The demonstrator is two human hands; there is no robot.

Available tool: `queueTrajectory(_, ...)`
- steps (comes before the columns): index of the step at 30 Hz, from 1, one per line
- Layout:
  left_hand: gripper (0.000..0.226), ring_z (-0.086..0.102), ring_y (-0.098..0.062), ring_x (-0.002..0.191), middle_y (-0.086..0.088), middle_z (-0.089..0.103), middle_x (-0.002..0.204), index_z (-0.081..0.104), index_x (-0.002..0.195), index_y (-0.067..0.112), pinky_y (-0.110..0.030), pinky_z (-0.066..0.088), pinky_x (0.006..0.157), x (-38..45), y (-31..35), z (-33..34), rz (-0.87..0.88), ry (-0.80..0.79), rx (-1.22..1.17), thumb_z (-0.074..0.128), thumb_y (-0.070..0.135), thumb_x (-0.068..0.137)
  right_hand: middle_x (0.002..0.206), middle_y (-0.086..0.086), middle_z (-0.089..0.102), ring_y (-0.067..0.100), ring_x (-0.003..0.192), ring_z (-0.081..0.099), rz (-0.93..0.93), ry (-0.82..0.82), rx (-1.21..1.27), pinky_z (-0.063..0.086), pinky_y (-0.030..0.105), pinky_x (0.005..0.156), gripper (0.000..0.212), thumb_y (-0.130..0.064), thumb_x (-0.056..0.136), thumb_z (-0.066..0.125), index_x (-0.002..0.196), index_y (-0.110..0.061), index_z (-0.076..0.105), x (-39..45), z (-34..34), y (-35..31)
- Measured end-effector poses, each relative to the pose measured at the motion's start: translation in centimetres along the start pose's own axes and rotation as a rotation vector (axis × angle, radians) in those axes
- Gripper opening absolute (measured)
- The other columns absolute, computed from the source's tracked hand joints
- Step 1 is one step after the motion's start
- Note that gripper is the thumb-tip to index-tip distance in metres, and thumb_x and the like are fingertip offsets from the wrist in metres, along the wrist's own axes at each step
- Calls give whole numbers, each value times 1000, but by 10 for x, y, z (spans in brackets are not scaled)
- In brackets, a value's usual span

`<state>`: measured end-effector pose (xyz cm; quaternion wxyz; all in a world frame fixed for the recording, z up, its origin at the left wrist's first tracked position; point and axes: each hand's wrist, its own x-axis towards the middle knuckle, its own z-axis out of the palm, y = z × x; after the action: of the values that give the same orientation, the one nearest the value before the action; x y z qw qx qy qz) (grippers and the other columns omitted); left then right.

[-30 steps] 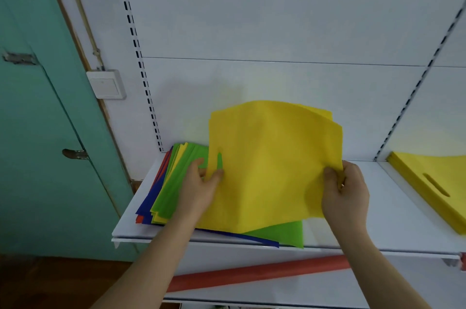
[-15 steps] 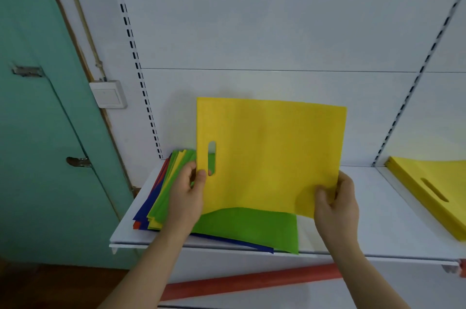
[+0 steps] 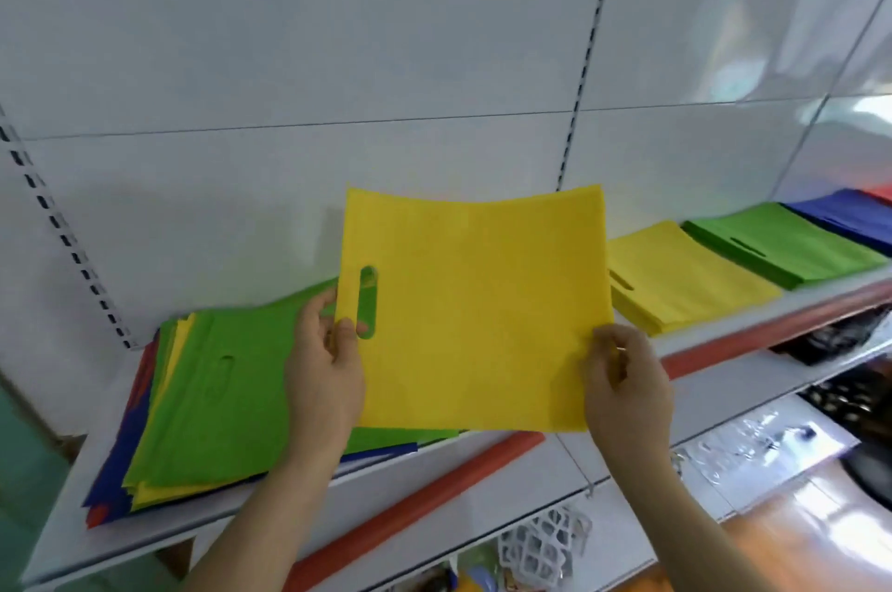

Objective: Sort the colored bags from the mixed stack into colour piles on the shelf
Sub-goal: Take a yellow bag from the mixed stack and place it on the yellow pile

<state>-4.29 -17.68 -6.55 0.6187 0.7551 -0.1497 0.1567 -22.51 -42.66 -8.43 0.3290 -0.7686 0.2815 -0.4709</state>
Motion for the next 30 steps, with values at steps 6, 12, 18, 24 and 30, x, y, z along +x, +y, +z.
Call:
queueTrajectory(6, 18, 67, -18, 91, 9, 71, 107, 65, 116, 28, -13, 42, 72, -39, 27, 93, 148, -133, 25, 57, 14, 106, 124, -15, 57, 9, 93, 56, -12, 47, -261, 46, 28, 73, 33, -7, 104, 53, 128, -23, 68, 6, -96, 60)
queueTrajectory(12, 32, 60, -7, 111, 6, 63, 132, 62, 139, 18, -7, 39, 88, -87, 62, 188, 258, -409, 60, 51, 16, 109, 134, -1, 56, 16, 95, 54, 88, 47, -385, 42, 32, 78, 46, 2, 98, 54, 139, -16, 65, 27, -178, 123)
queueTrajectory(18, 33, 59, -12, 111, 2, 61, 133, 61, 139, 17, -22, 44, 87, -128, 96, 278, 258, -410, 101, 51, 12, 108, 128, -8, 60, 13, 92, 57, 79, 121, -366, 41, 19, 69, 37, 0, 97, 61, 127, -19, 73, 81, -250, 188)
queueTrajectory(24, 34, 55, -5, 104, 2, 59, 132, 61, 138, 17, -10, 38, 80, -143, 106, 335, 199, -368, 206, 54, 12, 106, 138, -5, 57, 15, 94, 56, 52, 7, -345, 45, 30, 72, 40, -5, 101, 57, 138, -17, 65, 137, -267, 231)
queueTrajectory(30, 43, 42, 8, 102, -1, 53, 138, 56, 146, 16, -17, 38, 83, -131, 102, 366, 194, -302, 285, 54, 7, 104, 147, 2, 50, 15, 97, 50, 15, -128, -297, 50, 37, 78, 50, -3, 100, 56, 149, -11, 54, 186, -231, 261)
